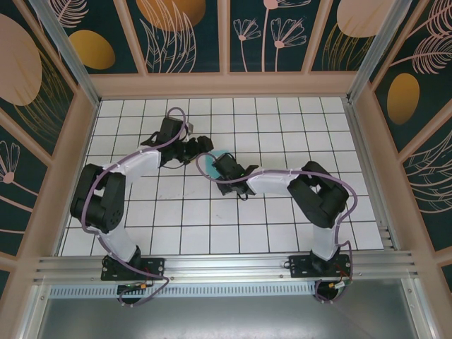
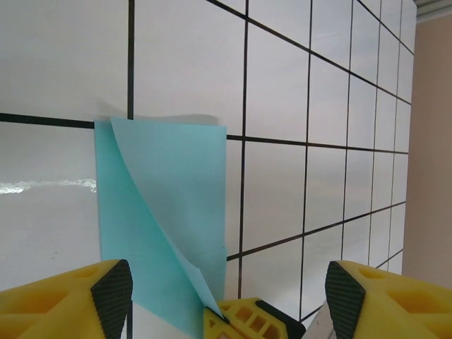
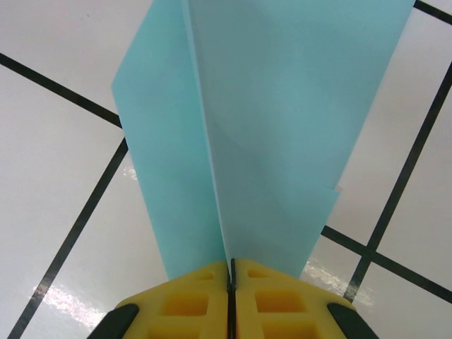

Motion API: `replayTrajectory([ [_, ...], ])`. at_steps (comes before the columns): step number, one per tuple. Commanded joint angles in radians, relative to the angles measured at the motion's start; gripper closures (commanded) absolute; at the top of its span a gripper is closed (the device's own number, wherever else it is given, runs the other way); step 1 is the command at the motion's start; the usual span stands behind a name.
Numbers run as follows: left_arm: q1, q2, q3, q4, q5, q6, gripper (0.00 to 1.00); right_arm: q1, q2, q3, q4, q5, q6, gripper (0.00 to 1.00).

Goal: Fold a paper plane with a square sheet of paper (fold left side to right side)
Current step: Fourth fold the wing at the center of the table.

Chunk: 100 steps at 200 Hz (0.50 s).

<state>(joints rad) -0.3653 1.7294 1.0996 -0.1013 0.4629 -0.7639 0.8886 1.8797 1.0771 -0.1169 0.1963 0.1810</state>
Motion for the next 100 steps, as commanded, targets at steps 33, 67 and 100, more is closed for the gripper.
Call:
replayTrajectory([
  [33, 0.027, -0.072, -0.048, 0.049, 0.001, -0.019, 0.35, -0.031, -0.043, -0.057, 0.015, -0.123, 0.037, 0.90],
  [67, 0.028, -0.083, -0.160, 0.133, 0.039, -0.066, 0.41, -0.067, -0.085, -0.114, 0.101, -0.250, 0.086, 0.90],
  [100, 0.006, -0.051, -0.233, 0.224, 0.090, -0.112, 0.45, -0.092, -0.096, -0.146, 0.143, -0.315, 0.110, 0.90],
])
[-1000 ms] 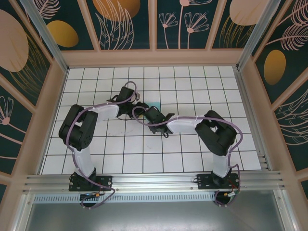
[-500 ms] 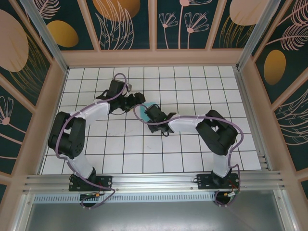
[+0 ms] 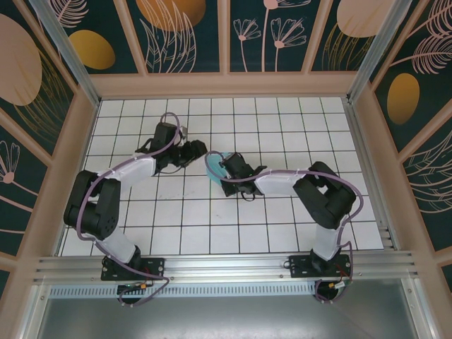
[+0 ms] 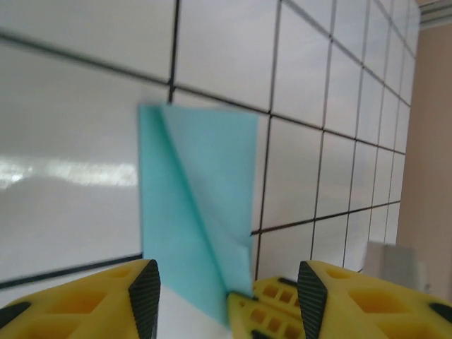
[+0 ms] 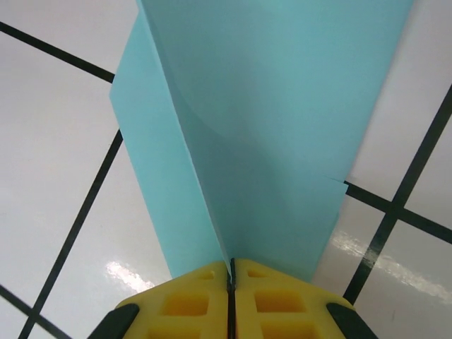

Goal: Fold a paper plane with a square sheet of paper (fold left side to right side)
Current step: Fourth fold the wing at the center of the table.

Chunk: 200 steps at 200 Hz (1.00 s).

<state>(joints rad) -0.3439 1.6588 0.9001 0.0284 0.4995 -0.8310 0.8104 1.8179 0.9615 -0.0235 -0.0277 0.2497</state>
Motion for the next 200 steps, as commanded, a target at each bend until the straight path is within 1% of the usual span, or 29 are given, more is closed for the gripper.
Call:
replayTrajectory([
  [1, -0.018, 0.021, -0.033, 0.095, 0.053, -0.046, 0.45, -0.015, -0.035, -0.031, 0.050, -0.092, 0.042, 0.90],
  [23, -0.052, 0.049, -0.026, 0.119, 0.056, -0.061, 0.46, -0.036, -0.052, -0.057, 0.086, -0.124, 0.059, 0.90],
  [26, -0.056, 0.077, -0.023, 0.123, 0.056, -0.064, 0.46, -0.039, -0.054, -0.061, 0.092, -0.130, 0.061, 0.90],
  [42, -0.077, 0.116, -0.001, 0.135, 0.061, -0.073, 0.48, -0.055, -0.065, -0.080, 0.113, -0.158, 0.071, 0.90],
  [69, -0.103, 0.173, 0.040, 0.120, 0.046, -0.071, 0.54, -0.070, -0.067, -0.097, 0.134, -0.192, 0.079, 0.90],
  [81, -0.108, 0.193, 0.052, 0.122, 0.045, -0.075, 0.55, -0.075, -0.066, -0.103, 0.142, -0.202, 0.082, 0.90],
  [117, -0.122, 0.216, 0.067, 0.116, 0.044, -0.077, 0.55, -0.091, -0.053, -0.112, 0.160, -0.234, 0.090, 0.90],
  [124, -0.123, 0.217, 0.097, 0.112, 0.044, -0.076, 0.55, -0.093, -0.053, -0.114, 0.164, -0.237, 0.092, 0.90],
  [162, -0.125, 0.252, 0.119, 0.070, 0.014, -0.059, 0.56, -0.103, -0.055, -0.126, 0.177, -0.250, 0.099, 0.90],
  [200, -0.129, 0.274, 0.117, 0.066, 0.005, -0.057, 0.64, -0.115, -0.053, -0.132, 0.189, -0.276, 0.109, 0.90],
])
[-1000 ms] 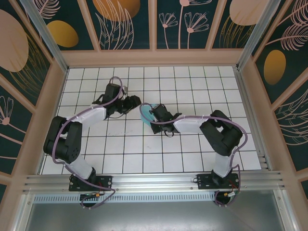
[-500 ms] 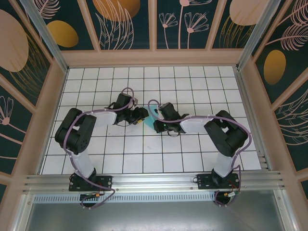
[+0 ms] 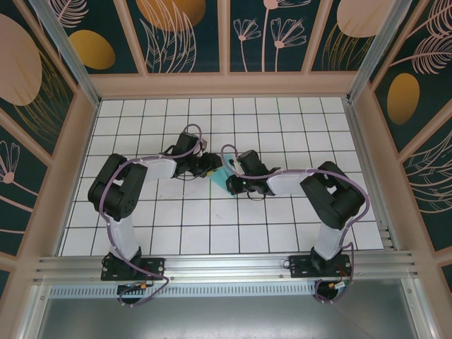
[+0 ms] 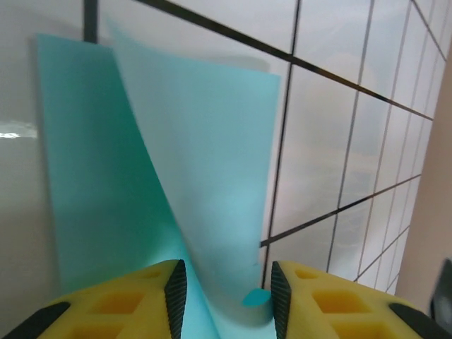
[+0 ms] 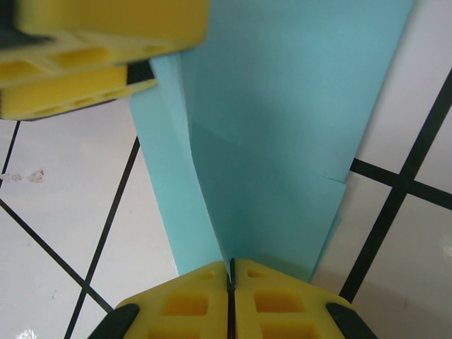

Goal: Fold a paper plane with a square sheet of paper (fold left side to right side)
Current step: Fourth fold the wing at the center of the table.

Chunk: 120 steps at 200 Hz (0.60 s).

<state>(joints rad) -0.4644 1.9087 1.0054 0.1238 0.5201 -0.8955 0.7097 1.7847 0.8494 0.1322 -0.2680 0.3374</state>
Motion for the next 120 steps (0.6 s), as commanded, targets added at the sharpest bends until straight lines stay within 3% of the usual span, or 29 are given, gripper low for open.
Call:
replayTrajectory([
  [1, -0.008, 0.023, 0.012, -0.030, -0.016, 0.008, 0.64, -0.016, -0.020, -0.020, 0.034, -0.037, 0.022, 0.90],
  [20, -0.008, 0.015, 0.009, -0.027, -0.019, 0.007, 0.63, -0.024, -0.015, -0.022, 0.035, -0.046, 0.027, 0.90],
  [47, -0.008, -0.021, 0.011, -0.024, -0.023, 0.005, 0.53, -0.024, -0.005, -0.014, 0.028, -0.051, 0.025, 0.90],
  [120, -0.008, -0.129, 0.001, -0.058, -0.070, 0.029, 0.45, -0.026, 0.002, -0.007, 0.022, -0.057, 0.026, 0.91],
])
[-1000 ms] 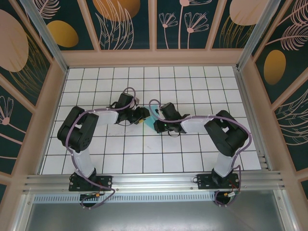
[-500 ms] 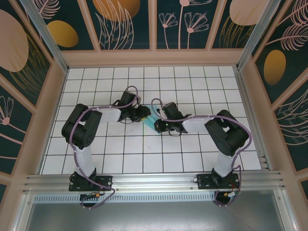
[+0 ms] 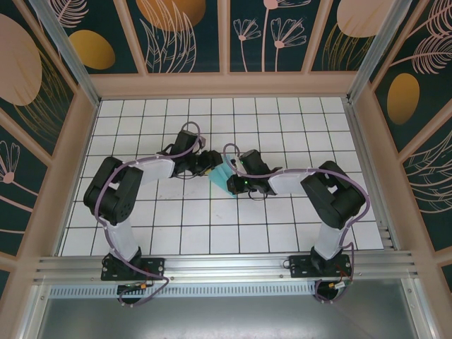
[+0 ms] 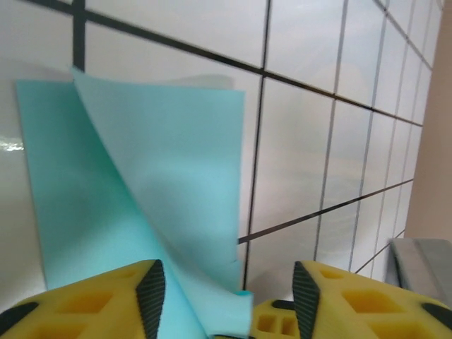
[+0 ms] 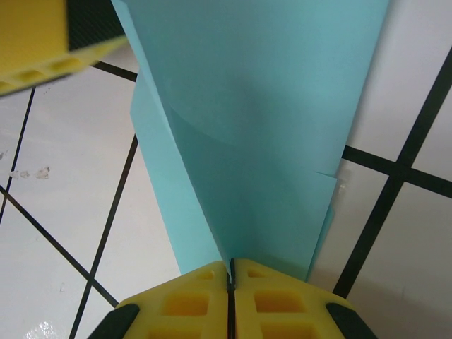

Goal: Fold a paper plane with a square sheet of paper (fold left side to right side)
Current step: Fourth fold the wing at the center of the table.

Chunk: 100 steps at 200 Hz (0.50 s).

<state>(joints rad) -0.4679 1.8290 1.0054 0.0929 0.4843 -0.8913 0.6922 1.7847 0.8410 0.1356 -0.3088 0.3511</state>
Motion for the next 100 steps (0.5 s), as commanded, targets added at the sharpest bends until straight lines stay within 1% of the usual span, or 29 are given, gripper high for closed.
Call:
replayTrajectory([
  [1, -0.004, -0.050, 0.000, -0.027, -0.034, 0.026, 0.45, -0.008, 0.001, 0.001, 0.017, -0.016, 0.013, 0.91],
  [31, -0.005, -0.038, -0.020, -0.020, -0.037, 0.019, 0.65, -0.011, -0.002, -0.004, 0.024, -0.022, 0.020, 0.92],
  [42, -0.005, -0.028, -0.026, -0.012, -0.034, 0.013, 0.70, -0.015, -0.005, -0.008, 0.028, -0.027, 0.023, 0.92],
  [77, -0.005, 0.005, -0.025, -0.008, -0.026, 0.009, 0.77, -0.032, -0.006, -0.018, 0.047, -0.067, 0.038, 0.92],
  [100, -0.005, 0.027, -0.021, 0.000, -0.011, 0.008, 0.76, -0.036, -0.001, -0.017, 0.050, -0.084, 0.040, 0.92],
])
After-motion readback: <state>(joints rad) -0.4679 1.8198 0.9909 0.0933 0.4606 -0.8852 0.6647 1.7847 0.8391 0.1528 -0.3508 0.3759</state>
